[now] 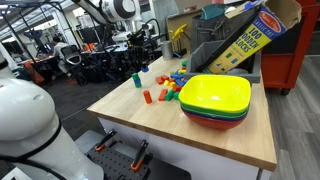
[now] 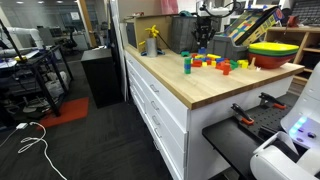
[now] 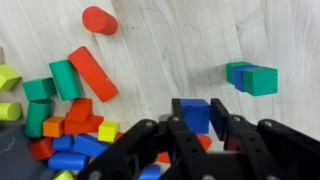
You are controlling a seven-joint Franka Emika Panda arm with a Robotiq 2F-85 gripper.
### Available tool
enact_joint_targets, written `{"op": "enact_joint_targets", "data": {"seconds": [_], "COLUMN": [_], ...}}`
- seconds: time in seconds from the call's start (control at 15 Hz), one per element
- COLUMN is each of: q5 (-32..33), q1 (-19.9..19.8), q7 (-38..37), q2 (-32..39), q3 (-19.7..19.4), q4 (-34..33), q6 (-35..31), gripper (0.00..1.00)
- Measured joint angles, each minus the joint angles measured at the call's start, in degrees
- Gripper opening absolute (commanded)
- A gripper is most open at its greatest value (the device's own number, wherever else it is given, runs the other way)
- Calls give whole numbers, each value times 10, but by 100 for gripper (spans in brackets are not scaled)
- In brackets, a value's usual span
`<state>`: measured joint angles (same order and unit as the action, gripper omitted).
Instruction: Pick up a blue block and stack it on the stack on the left of the table
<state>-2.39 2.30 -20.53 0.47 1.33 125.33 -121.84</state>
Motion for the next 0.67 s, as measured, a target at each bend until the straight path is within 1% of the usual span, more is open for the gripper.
{"op": "enact_joint_targets", "data": {"seconds": [0.4, 0.67], "q5": [0, 0], "q1": [15, 21], "q7": [-47, -58], "q2": [-24, -29], "q3": [28, 41], "q4": [6, 5], "q6": [22, 26], "gripper": [8, 8]}}
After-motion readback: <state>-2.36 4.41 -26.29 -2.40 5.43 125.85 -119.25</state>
